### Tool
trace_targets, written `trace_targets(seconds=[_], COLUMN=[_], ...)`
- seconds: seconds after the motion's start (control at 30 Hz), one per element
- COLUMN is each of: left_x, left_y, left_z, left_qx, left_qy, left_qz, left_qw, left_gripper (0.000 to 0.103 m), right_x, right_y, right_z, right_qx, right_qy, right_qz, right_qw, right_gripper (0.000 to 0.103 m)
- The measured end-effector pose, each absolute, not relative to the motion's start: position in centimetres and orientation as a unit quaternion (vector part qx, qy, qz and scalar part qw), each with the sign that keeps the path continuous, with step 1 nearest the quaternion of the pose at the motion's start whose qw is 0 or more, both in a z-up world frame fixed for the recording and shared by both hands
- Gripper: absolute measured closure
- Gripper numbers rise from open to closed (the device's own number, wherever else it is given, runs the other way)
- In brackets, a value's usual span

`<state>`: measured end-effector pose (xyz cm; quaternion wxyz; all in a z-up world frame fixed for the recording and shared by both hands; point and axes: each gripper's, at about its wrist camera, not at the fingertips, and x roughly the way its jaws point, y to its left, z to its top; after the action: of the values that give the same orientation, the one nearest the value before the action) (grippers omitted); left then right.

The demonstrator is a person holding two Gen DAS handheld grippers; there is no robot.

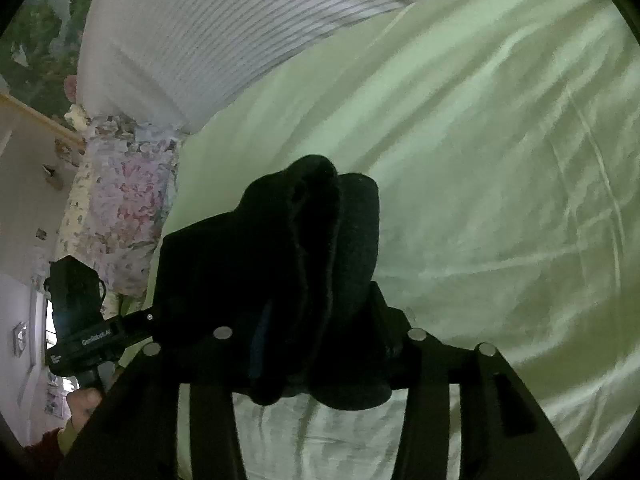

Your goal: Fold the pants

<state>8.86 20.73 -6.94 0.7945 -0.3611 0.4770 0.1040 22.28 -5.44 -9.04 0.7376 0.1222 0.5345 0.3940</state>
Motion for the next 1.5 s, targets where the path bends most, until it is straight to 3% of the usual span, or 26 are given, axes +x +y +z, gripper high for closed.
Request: trace_targets(seconds=[0.13,0.2,0.3,0.47,0.63,1.5], left_x=[8.5,8.2,8.1,7.6,6.9,2.1], left_y=[20.2,20.1,19.8,19.5,18.9,12.9], left_z=[-6.6,-6.4,-6.1,-5.6,-5.0,-2.4], left_qx=[-0.350,-0.346,-0.341,-0.342,-0.325,-0.207], left_qy=[0.481,0.483,0.480,0.472,0.472,0.447], left_qz=[0.110,0.116,0.129,0.139,0.151,0.222], left_qw=[0.796,0.796,0.798,0.801,0.805,0.842], left_gripper=[0.048,0.037,0.030,0.025,0.023,0.020], right_x=[22.1,22.0,21.6,21.0,19.4,10.7], right_y=[-5.5,-5.6,-5.5,-6.0,-6.0,-5.6], right_z=[-9.1,-9.0,-8.6,-7.2,-5.7,-3.6], right_qx=[0.104,0.100,0.090,0.090,0.069,-0.100], right_qy=[0.534,0.531,0.522,0.504,0.483,0.366], right_qz=[0.377,0.374,0.375,0.388,0.396,0.399], right_qw=[0.750,0.754,0.760,0.767,0.778,0.835], right_gripper=[0.045,0.042,0.032,0.024,0.017,0.009])
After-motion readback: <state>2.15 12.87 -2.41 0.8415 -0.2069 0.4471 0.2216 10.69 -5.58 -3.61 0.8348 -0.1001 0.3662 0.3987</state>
